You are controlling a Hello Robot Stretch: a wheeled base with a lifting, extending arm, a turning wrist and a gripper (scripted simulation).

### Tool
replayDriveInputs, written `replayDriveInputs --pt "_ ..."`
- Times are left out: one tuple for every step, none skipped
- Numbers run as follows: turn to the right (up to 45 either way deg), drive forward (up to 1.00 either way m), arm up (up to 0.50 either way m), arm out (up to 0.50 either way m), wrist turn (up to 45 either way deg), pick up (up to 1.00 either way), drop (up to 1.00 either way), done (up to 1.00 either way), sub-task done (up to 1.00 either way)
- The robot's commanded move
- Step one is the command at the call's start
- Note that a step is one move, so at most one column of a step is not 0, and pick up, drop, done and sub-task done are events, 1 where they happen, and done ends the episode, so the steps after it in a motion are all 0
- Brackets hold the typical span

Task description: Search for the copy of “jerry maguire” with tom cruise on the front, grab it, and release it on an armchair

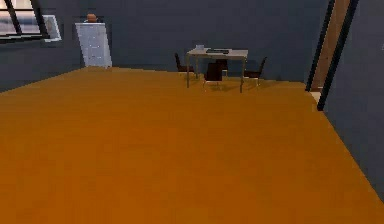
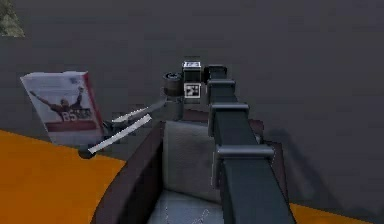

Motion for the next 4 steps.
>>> replayDriveInputs --pt "0.0 0.00 0.00 0.00 45.0 0.00 0.00 0.00 0.00" --pt "0.0 0.00 0.00 0.00 36.0 0.00 0.00 0.00 0.00" --pt "0.0 0.00 -0.46 0.00 0.0 0.00 0.00 0.00 0.00" --pt "0.0 0.00 -0.32 0.00 0.0 0.00 0.00 0.00 0.00"
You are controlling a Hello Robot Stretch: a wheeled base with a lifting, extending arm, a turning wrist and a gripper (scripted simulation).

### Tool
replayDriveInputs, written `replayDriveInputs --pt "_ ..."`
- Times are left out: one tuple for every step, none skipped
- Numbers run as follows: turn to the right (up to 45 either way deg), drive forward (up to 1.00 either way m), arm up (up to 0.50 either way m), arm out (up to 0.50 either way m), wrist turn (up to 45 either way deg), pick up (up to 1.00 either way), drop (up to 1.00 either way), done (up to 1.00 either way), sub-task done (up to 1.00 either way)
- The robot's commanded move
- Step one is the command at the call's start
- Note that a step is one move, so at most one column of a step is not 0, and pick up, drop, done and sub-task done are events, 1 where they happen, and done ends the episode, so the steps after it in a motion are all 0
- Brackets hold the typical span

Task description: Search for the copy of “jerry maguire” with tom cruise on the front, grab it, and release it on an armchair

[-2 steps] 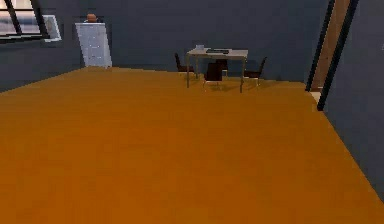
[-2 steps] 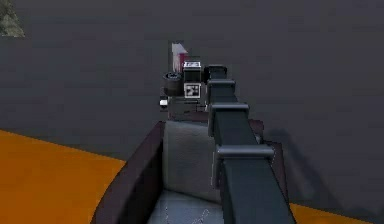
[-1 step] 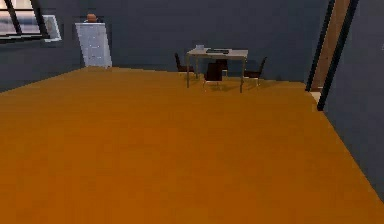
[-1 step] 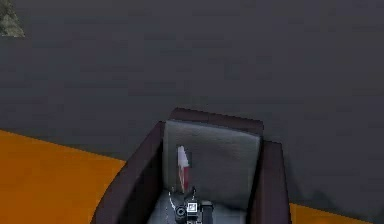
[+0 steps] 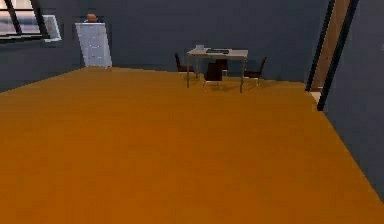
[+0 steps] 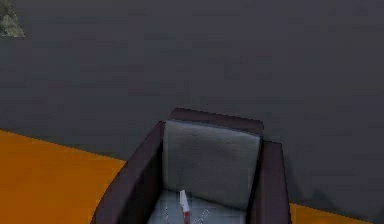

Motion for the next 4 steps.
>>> replayDriveInputs --pt "0.0 0.00 0.00 0.00 0.0 0.00 1.00 0.00 0.00" --pt "0.0 0.00 0.10 0.00 0.0 0.00 0.00 0.00 0.00" --pt "0.0 0.00 0.00 -0.08 0.0 0.00 0.00 0.00 0.00" --pt "0.0 0.00 0.00 0.00 0.0 0.00 0.00 1.00 0.00"
